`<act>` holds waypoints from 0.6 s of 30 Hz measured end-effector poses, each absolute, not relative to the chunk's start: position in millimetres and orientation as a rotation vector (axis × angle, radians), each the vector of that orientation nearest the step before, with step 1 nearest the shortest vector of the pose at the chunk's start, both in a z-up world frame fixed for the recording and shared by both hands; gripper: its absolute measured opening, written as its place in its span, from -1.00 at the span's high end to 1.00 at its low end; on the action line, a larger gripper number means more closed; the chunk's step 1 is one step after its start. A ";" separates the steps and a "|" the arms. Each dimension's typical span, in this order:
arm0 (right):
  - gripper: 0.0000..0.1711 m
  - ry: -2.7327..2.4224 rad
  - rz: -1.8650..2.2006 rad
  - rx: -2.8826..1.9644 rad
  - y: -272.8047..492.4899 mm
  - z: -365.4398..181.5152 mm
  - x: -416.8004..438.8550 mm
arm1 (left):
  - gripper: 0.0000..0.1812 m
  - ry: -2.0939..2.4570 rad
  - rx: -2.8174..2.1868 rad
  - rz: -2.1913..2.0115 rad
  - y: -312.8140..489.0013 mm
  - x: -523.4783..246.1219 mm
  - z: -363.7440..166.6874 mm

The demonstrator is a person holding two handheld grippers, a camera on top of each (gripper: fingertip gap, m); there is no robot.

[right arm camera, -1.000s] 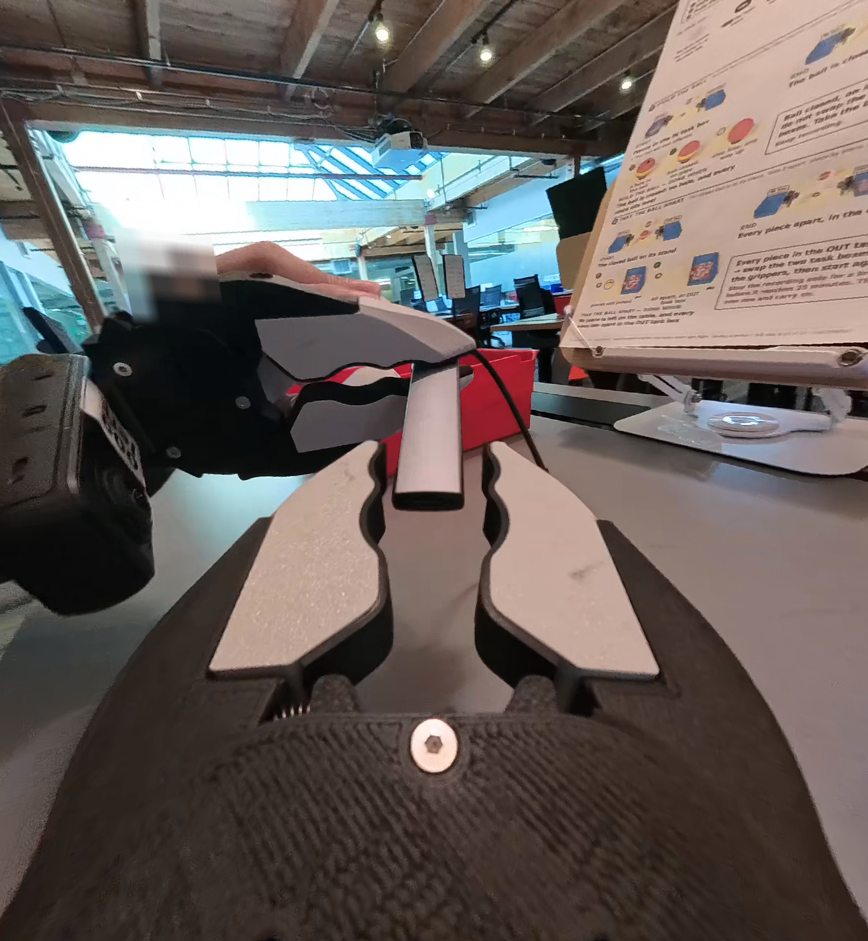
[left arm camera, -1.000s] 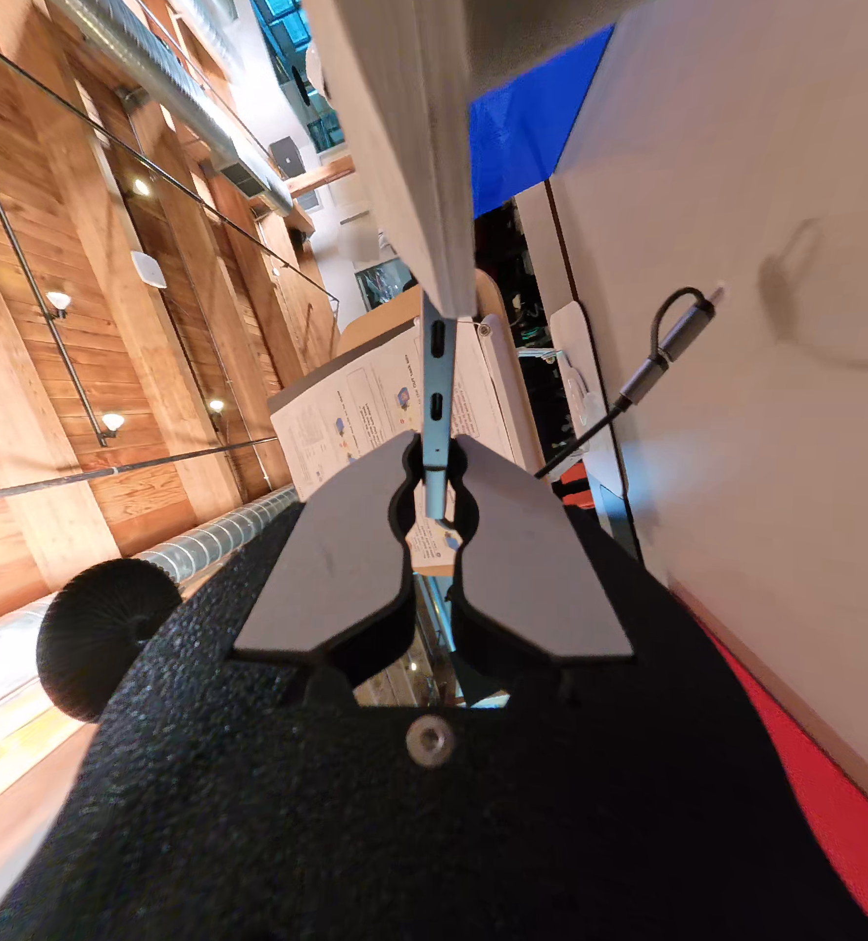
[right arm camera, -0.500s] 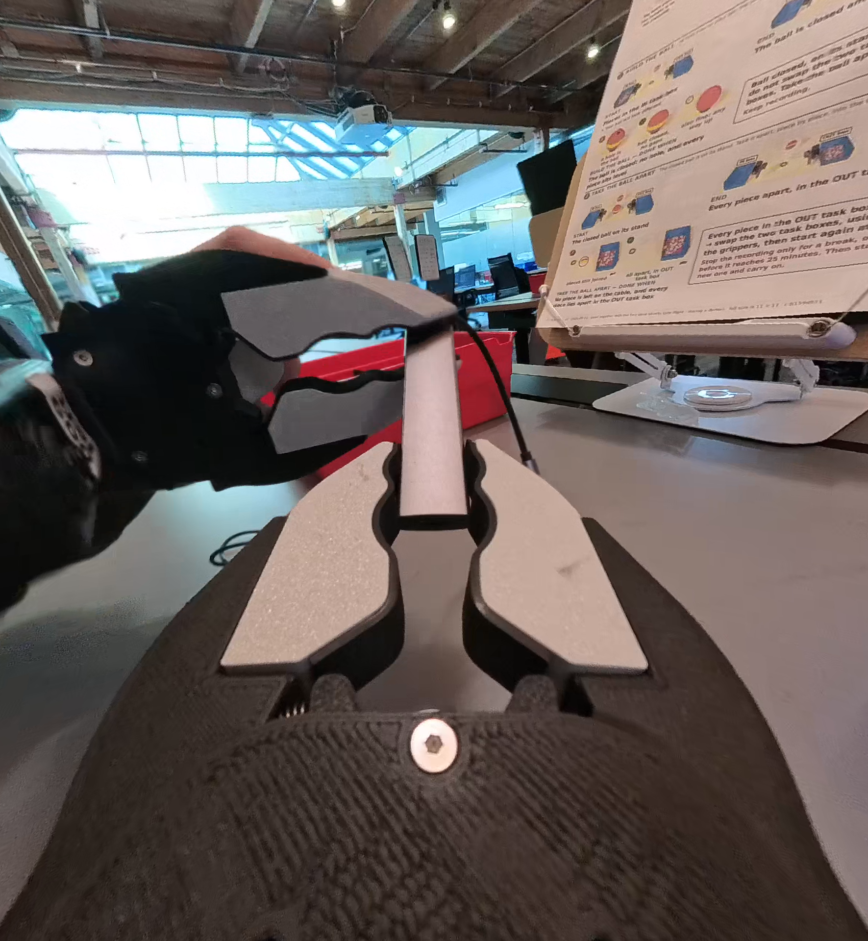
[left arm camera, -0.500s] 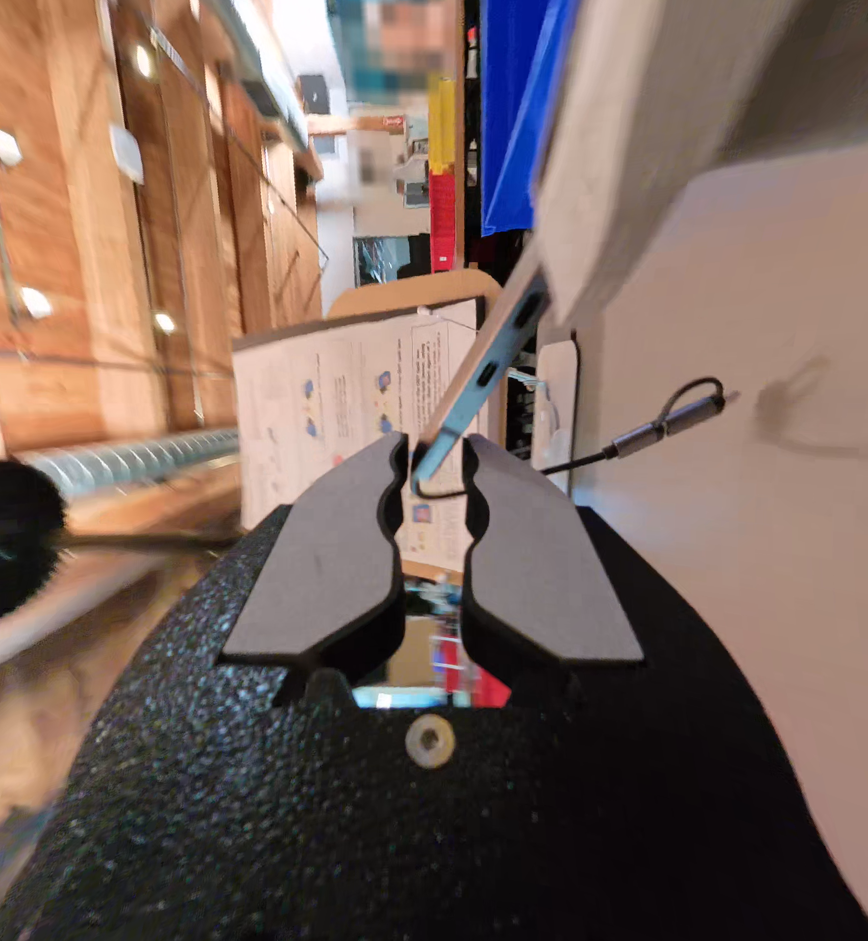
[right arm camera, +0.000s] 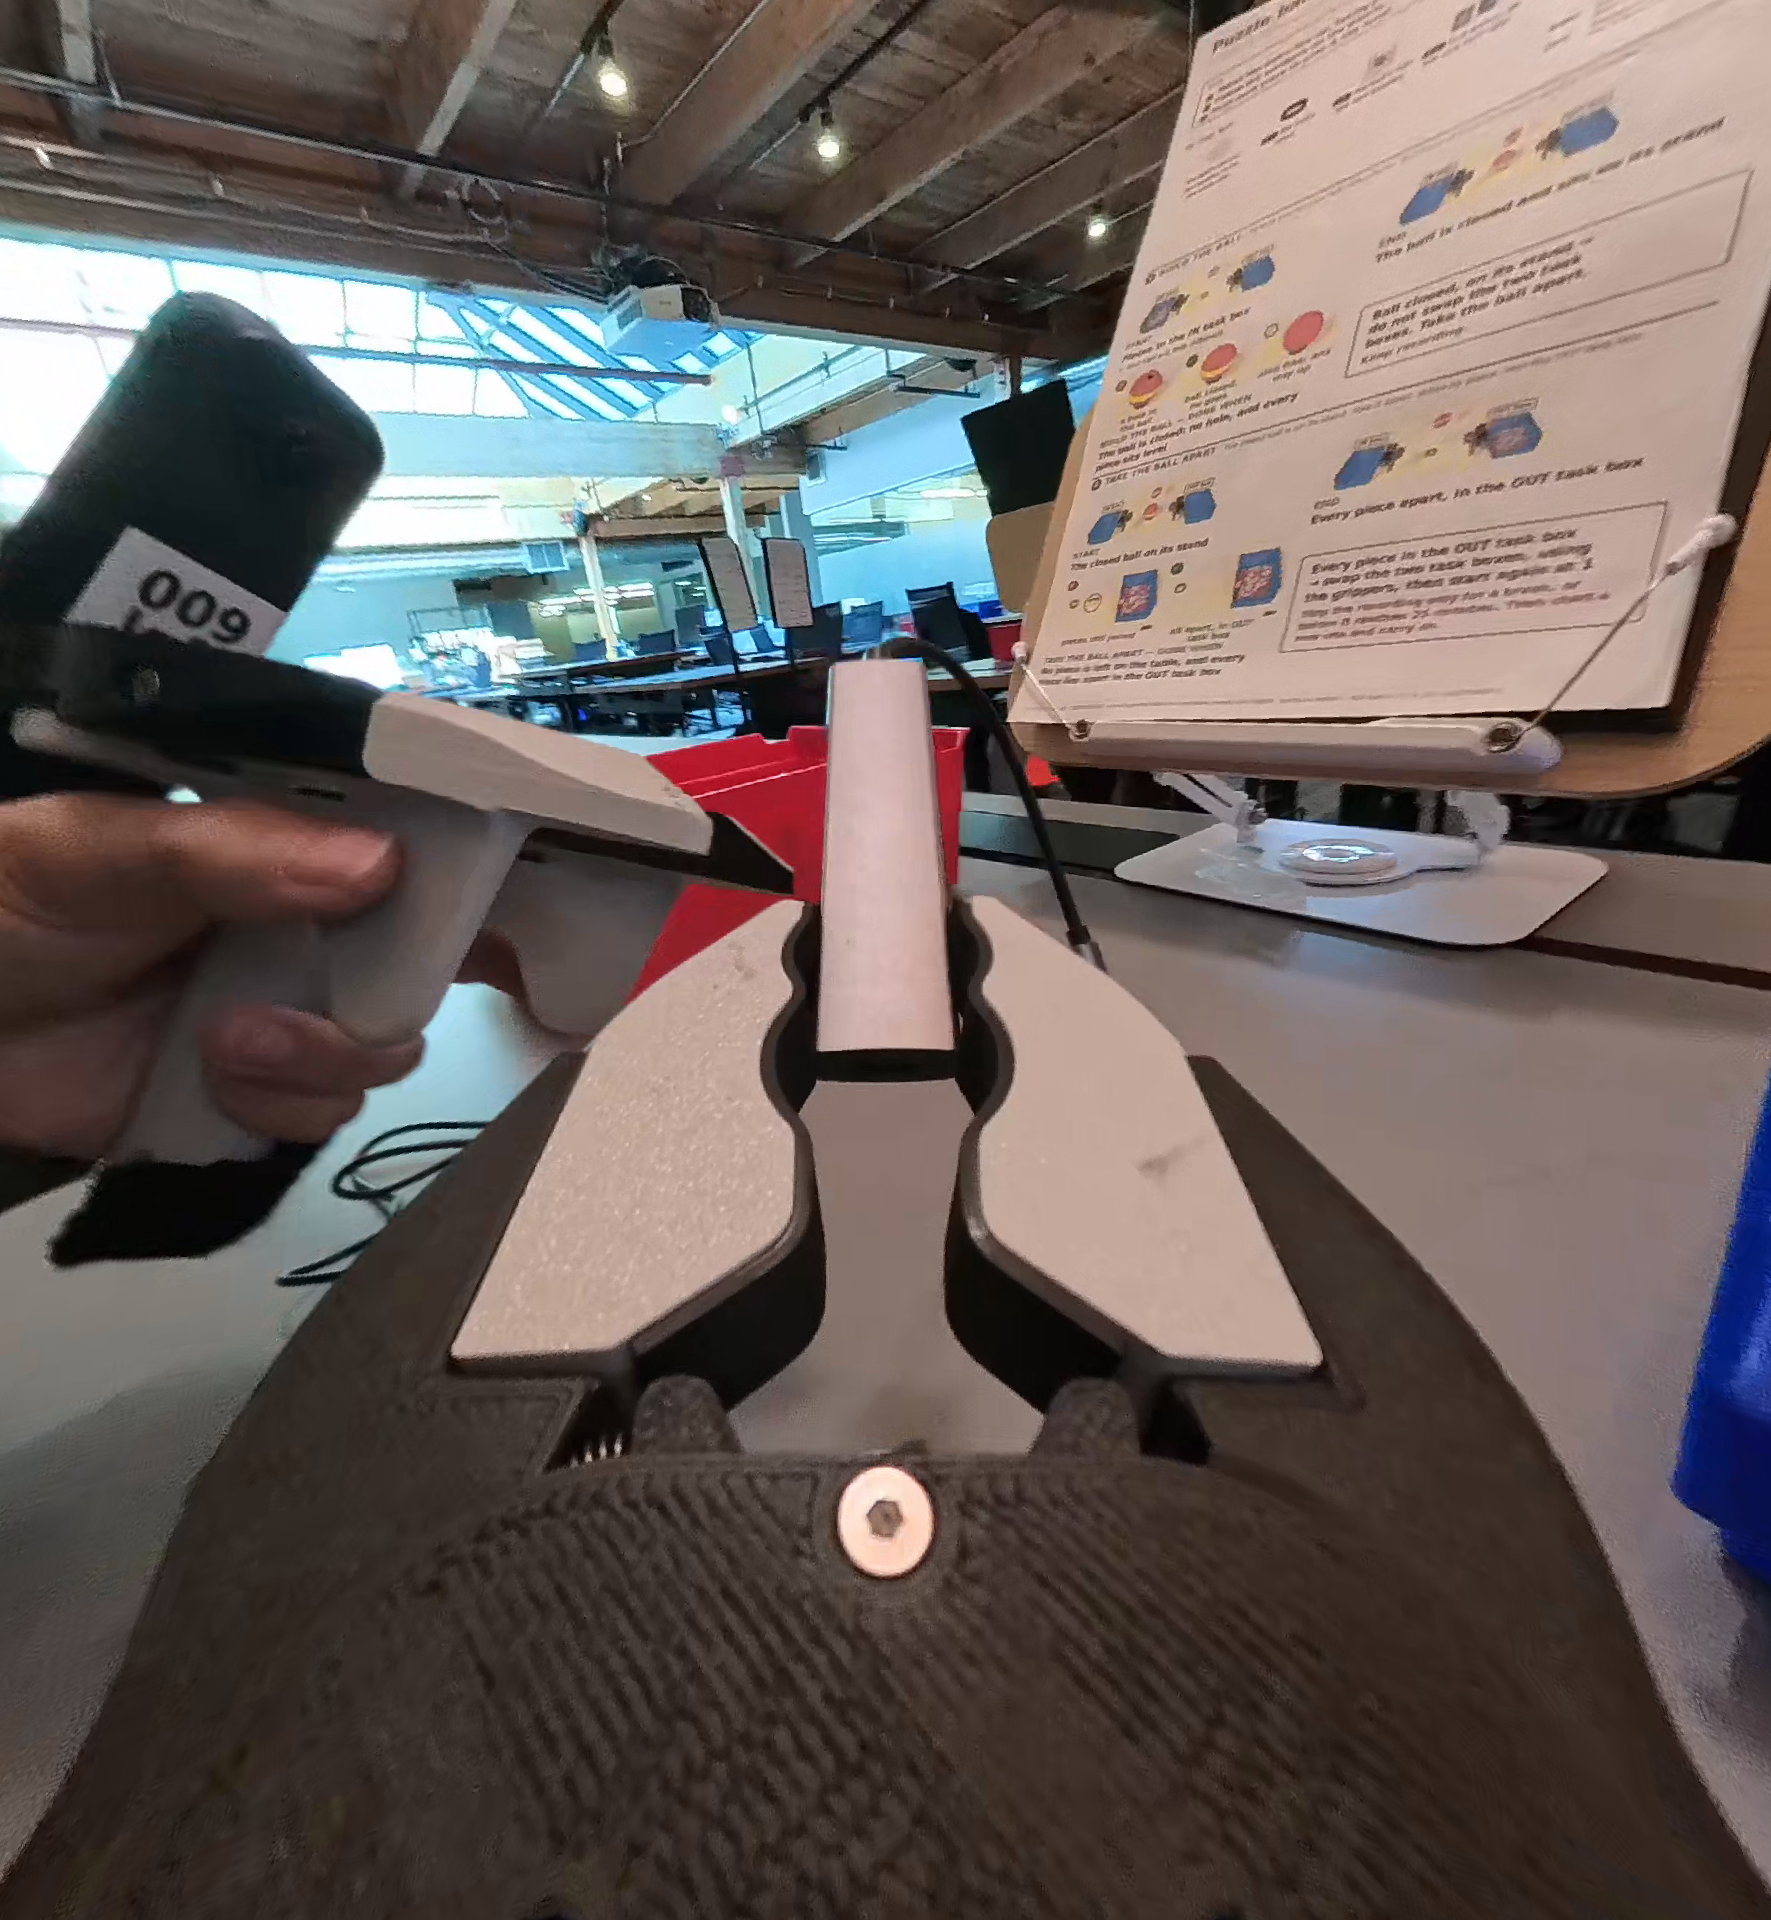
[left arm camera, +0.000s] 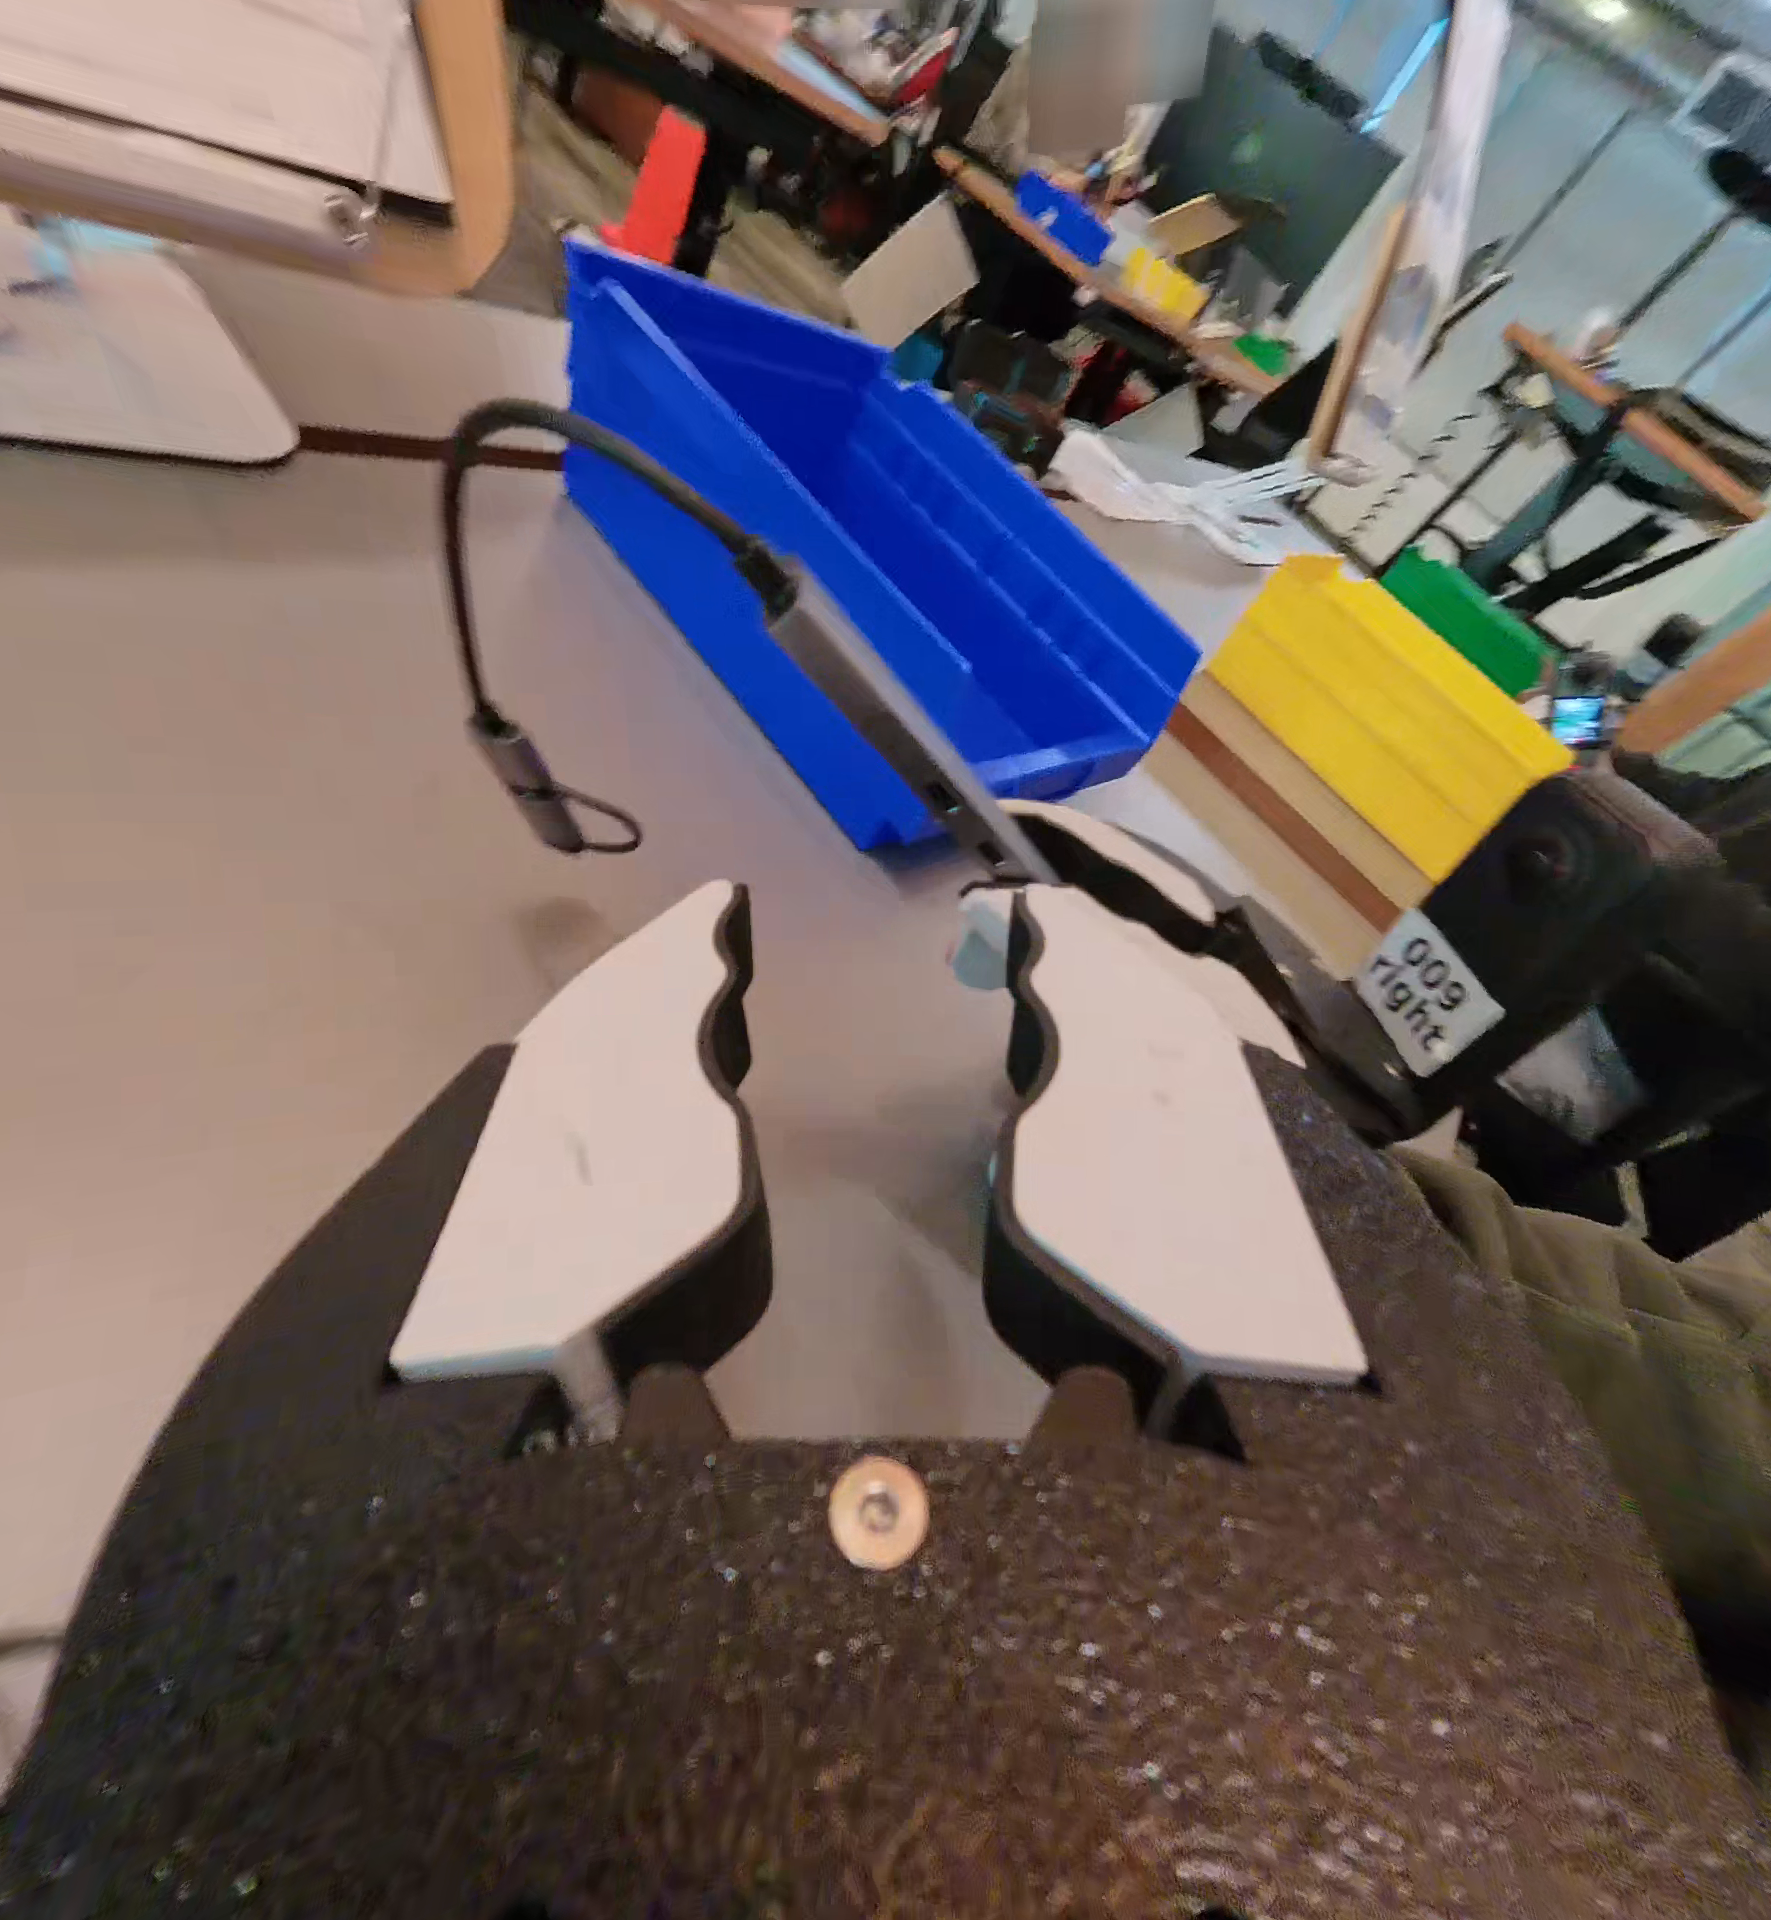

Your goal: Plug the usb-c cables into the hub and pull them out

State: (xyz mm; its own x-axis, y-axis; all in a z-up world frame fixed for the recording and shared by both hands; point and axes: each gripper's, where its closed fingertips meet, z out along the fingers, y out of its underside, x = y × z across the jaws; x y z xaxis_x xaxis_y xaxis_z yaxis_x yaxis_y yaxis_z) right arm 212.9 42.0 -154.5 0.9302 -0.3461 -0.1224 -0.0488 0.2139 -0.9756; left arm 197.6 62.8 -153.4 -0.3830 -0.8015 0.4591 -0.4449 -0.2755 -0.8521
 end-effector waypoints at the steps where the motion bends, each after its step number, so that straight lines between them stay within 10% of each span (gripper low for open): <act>1: 0.72 0.343 -0.245 -1.352 40.7 -154.5 213.7 | 0.50 1.677 -1.564 -1.663 68.9 195.7 -154.6; 18: 0.72 0.295 -0.338 -1.423 44.9 -159.6 212.7 | 0.85 2.375 -1.334 -0.502 77.4 93.1 -279.2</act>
